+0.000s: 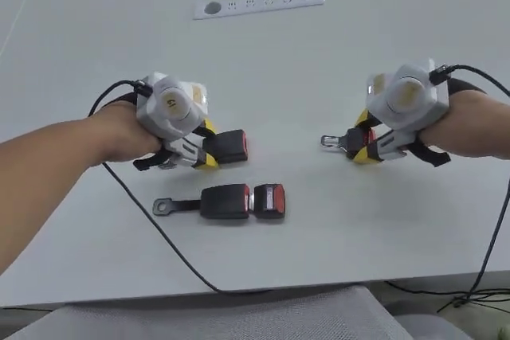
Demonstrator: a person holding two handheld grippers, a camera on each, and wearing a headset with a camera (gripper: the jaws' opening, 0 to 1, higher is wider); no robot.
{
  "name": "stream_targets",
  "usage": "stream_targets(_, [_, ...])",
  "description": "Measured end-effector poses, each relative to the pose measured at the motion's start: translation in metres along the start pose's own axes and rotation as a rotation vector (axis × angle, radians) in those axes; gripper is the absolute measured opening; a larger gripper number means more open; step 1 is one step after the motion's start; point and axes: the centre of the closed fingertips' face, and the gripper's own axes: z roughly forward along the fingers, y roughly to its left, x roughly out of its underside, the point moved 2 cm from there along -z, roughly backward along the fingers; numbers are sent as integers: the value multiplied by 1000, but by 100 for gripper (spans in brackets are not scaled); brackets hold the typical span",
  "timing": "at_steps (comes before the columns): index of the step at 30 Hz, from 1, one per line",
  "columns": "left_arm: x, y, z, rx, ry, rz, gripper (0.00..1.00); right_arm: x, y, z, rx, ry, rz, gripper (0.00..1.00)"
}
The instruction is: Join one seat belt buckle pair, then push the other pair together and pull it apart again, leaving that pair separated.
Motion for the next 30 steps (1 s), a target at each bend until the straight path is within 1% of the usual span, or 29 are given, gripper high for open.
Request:
stream_targets(2, [0, 0, 0, 0, 1, 1, 33, 0, 0, 0, -8, 5, -15, 33])
stream_targets(3, [0, 0, 0, 4, 1, 14, 33, 1, -1, 0, -17, 5, -19, 32])
stream_targets(5, [1, 1, 0, 6, 3, 11, 32, 1, -1, 1, -26, 0, -32, 32])
stream_targets(9, [1, 0, 0, 8, 4, 20, 32, 0, -2, 1, -31, 1, -48, 32])
stream_targets(11, [0, -1, 1, 8, 17, 22, 32, 0, -2, 1, -28, 5, -51, 32])
stream_targets(12, [0, -2, 1, 5, 27, 19, 32, 0, -2, 1, -24, 4, -36, 32])
stream_targets(14, [-1, -5, 3, 18, 51, 48, 32, -1, -2, 1, -17, 5, -42, 32])
stream_targets(16, [-2, -5, 4, 24, 64, 64, 32, -2, -1, 1, -19, 2, -38, 32])
stream_targets(18, [-2, -4, 4, 29, 73, 62, 32, -4, 0, 2, -15, 2, -49, 32])
stream_targets(21, [-1, -4, 5, 30, 81, 49, 32, -12, 1, 5, -7, -4, -59, 32])
stream_targets(26, [-1, -5, 5, 20, 83, 46, 31, -32, 7, 15, -8, -26, -83, 32])
stream_targets(30, [-1, -6, 6, 18, 88, 54, 31, -45, 9, 21, -10, -47, -79, 32])
